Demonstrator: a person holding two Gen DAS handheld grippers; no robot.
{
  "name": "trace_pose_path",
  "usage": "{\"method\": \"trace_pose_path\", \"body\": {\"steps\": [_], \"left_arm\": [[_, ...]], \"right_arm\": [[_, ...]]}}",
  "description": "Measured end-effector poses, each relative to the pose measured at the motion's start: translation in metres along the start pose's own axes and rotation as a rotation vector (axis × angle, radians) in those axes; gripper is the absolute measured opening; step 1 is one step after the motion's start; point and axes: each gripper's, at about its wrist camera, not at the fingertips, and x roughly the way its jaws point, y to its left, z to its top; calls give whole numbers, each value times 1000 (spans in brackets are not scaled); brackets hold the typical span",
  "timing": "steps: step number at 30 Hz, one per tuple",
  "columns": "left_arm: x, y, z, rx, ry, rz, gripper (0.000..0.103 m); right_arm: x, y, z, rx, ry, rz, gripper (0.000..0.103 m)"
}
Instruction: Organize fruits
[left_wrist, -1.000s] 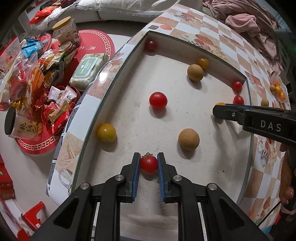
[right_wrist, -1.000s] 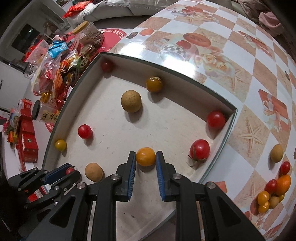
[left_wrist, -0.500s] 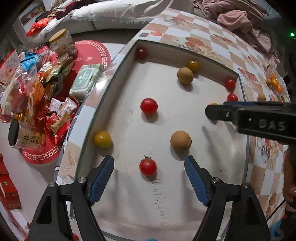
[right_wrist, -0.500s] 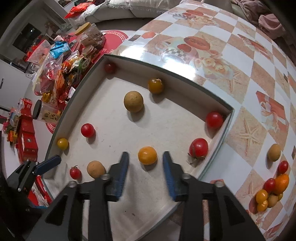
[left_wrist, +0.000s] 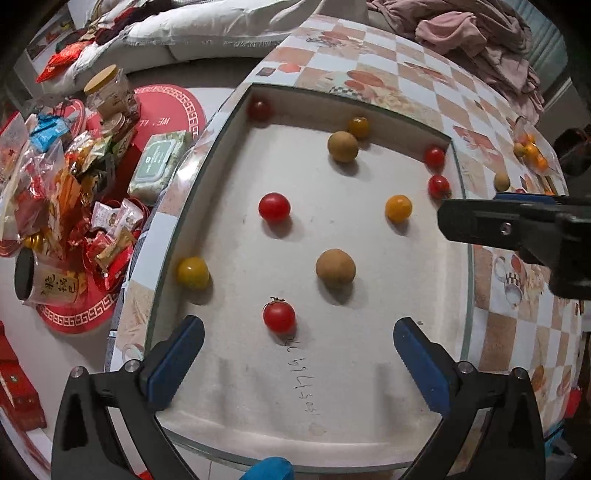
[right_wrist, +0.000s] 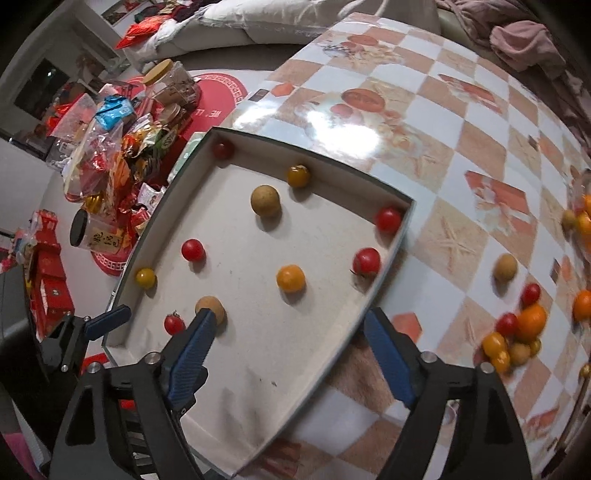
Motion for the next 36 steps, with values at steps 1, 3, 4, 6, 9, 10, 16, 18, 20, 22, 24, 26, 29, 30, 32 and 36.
{"method": "trace_pose_path", "body": {"steps": [1, 3, 4, 6, 9, 10, 16, 18, 20, 22, 24, 26, 29, 30, 32, 36], "left_arm": [[-3, -1, 0, 6, -8, 12, 103], [-7, -4, 0, 18, -14, 36, 103], [-9, -5, 0, 26, -12, 47, 103], [-9, -8, 1, 39, 12, 62, 103], [-6, -10, 1, 43, 64, 52, 103], [-5, -11, 1, 42, 75, 55, 103], [-5, -15, -1, 40, 107, 51, 103], [-5, -17, -1, 44, 107, 52, 103], [-5, -17, 0, 51, 107, 59, 103], [-6, -18, -1, 52, 109, 59, 103], [-6, -17, 0, 53, 112, 59, 103], [-6, -18, 0, 55, 112, 65, 103], [-5, -19, 0, 58, 113, 65, 103], [-5, -19, 0, 58, 112, 65, 103], [-5, -20, 1, 63, 110, 66, 103], [-4, -21, 2, 70, 114, 59, 103]], "right_arm": [[-3, -1, -1, 7, -4, -11, 89], [-8, -2, -3, 22, -13, -35, 98], [-10, -4, -4, 29, -17, -43, 103], [-15, -7, -8, 44, -23, -52, 103], [-17, -8, -10, 49, -15, -64, 103], [-17, -8, -11, 50, -10, -66, 103], [-13, -8, -16, 56, 11, -63, 103], [-12, -8, -17, 53, 16, -65, 103], [-12, -8, -18, 55, 19, -64, 103], [-12, -9, -19, 55, 18, -66, 103], [-11, -10, -19, 58, 18, -67, 103], [-11, -11, -19, 61, 20, -65, 103], [-10, -12, -19, 64, 21, -67, 103], [-10, -13, -19, 66, 22, -66, 103], [-10, -14, -19, 68, 23, -66, 103], [-8, -16, -20, 76, 26, -64, 103]]}}
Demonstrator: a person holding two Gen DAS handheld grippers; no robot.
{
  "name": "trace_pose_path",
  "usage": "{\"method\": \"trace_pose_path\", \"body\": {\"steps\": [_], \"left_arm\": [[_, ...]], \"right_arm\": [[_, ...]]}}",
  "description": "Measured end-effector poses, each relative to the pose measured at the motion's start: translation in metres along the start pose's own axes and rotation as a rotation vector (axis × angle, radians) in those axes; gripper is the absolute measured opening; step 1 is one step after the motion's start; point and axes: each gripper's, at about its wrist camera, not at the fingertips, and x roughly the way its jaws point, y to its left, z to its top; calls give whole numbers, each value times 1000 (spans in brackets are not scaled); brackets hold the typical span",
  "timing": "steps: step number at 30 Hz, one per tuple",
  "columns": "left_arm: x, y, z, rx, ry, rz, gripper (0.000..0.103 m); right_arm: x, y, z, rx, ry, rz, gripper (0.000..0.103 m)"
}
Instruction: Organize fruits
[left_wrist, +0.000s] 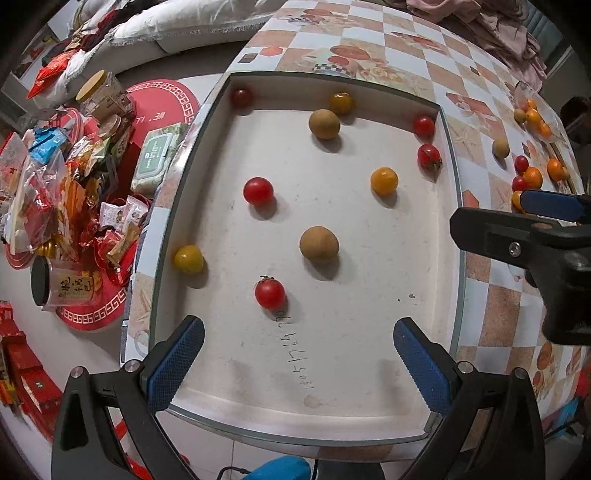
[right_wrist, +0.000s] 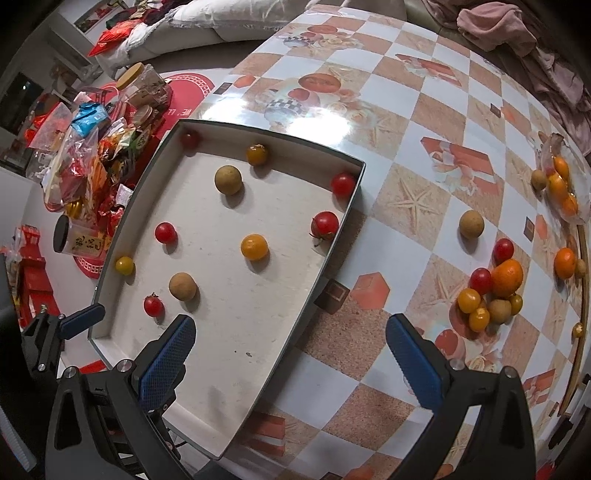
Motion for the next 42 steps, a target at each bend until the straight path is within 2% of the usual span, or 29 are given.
{"method": "trace_pose_path", "body": {"steps": [42], "left_arm": [[4, -2, -1, 28, 7, 13, 103]], "right_arm": [[7, 4, -2, -20, 15, -22, 103]]}}
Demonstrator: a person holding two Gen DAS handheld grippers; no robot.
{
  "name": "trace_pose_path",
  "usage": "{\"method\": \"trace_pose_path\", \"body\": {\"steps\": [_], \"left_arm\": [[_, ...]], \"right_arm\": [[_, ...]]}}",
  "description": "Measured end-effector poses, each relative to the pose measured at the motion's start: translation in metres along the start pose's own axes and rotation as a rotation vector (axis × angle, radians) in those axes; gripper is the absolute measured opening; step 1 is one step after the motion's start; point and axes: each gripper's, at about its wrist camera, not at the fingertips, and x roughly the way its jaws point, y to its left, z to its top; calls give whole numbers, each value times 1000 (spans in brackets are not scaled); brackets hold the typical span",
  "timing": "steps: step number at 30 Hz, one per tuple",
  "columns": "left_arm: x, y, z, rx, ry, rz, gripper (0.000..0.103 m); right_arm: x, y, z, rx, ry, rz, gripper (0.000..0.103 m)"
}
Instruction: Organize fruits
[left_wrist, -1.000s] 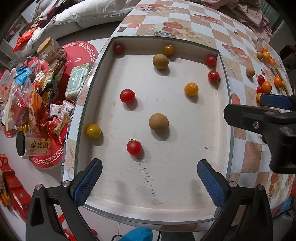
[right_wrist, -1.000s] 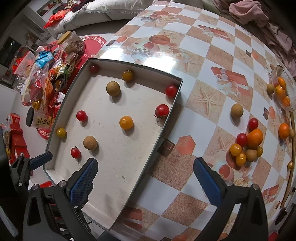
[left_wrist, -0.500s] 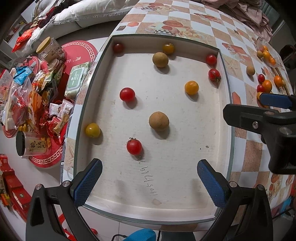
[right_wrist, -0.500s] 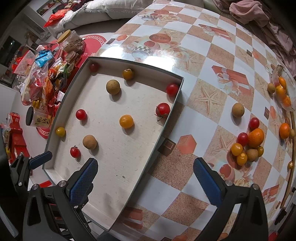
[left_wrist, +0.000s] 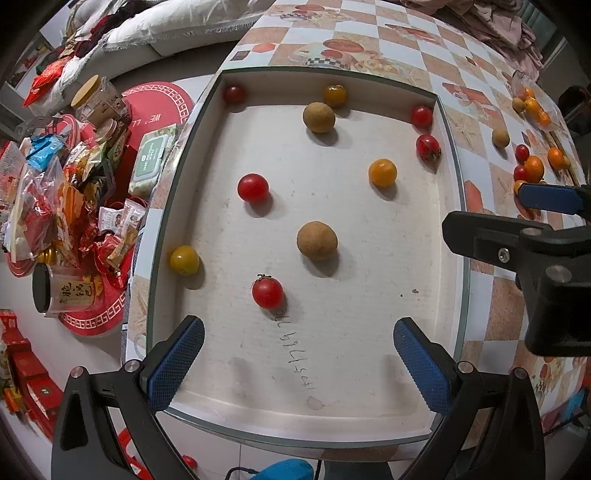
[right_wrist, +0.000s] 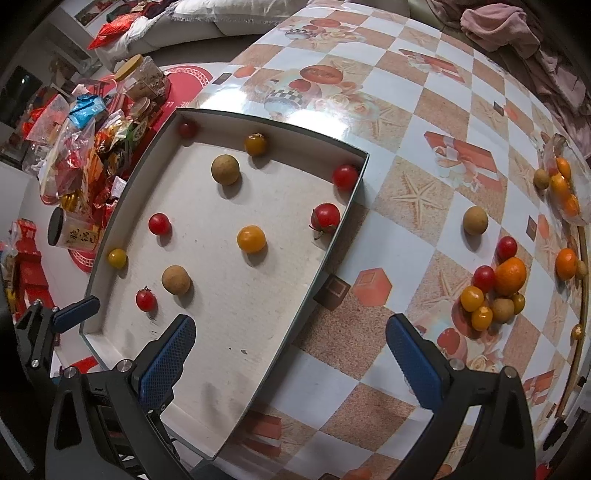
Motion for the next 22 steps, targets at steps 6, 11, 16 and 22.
{"method": "trace_pose_path", "body": {"steps": [6, 11, 16, 22], "left_arm": [[0, -1, 0, 6, 0, 3, 103], [0, -2, 0, 9, -2, 2, 103], [1, -2, 0, 6, -1, 4, 103], [-5, -2, 0, 14, -39, 13, 103]], "right_arm": [[1, 0, 0, -2, 4, -7, 103], [3, 0, 1, -5, 5, -8, 103], [3, 2, 2, -8, 6, -9, 103], [3, 3, 2, -7, 7, -11, 103]]}}
